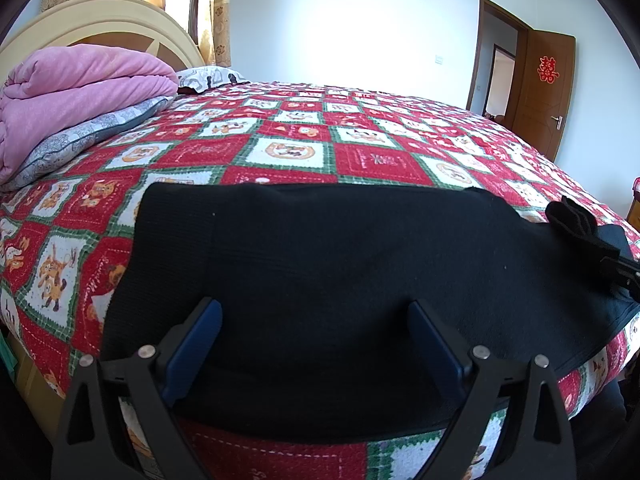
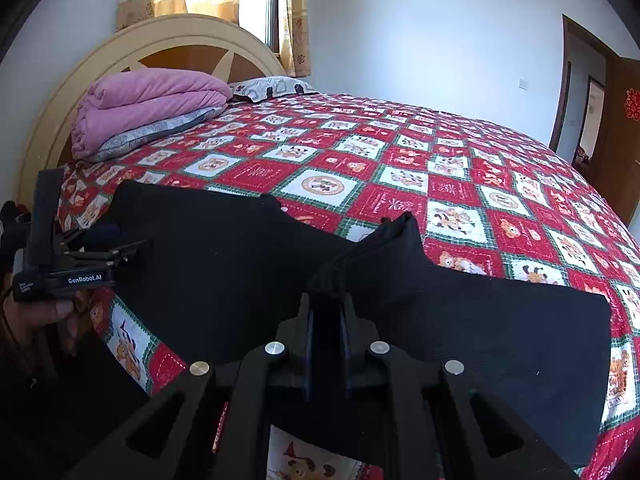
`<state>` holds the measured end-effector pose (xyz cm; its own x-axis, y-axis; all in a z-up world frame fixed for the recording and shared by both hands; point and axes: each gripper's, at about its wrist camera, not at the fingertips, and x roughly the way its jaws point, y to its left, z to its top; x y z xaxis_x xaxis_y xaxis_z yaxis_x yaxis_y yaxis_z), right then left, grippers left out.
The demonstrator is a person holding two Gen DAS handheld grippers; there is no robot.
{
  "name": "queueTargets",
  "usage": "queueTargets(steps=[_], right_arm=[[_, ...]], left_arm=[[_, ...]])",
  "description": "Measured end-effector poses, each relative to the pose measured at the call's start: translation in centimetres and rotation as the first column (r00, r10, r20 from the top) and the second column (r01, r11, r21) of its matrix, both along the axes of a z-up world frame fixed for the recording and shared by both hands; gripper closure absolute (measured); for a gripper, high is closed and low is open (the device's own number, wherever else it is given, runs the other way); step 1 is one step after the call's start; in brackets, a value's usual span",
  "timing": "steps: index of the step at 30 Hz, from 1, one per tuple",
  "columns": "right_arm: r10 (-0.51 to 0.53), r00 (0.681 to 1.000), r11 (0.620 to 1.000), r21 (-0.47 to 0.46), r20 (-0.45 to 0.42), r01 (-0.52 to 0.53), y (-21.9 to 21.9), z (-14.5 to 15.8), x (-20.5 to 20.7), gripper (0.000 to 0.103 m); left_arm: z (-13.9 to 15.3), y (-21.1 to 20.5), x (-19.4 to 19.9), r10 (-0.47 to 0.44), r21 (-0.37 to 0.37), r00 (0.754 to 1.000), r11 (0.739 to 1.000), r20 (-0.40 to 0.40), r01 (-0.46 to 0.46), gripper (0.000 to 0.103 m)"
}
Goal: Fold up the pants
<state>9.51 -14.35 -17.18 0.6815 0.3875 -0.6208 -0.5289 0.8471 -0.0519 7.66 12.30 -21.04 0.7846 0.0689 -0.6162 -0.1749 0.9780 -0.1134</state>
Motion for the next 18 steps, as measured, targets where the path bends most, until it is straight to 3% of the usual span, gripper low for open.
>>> queueTargets(steps=[18], right_arm=[[-0.006, 1.0, 0.996, -0.084, -0.029, 0.003, 1.6, -2.9, 0.8, 0.092]], left_arm=[[0.0, -0.1, 0.1, 0.0, 0.005, 1.0, 1.0, 0.0, 0.0, 0.004]])
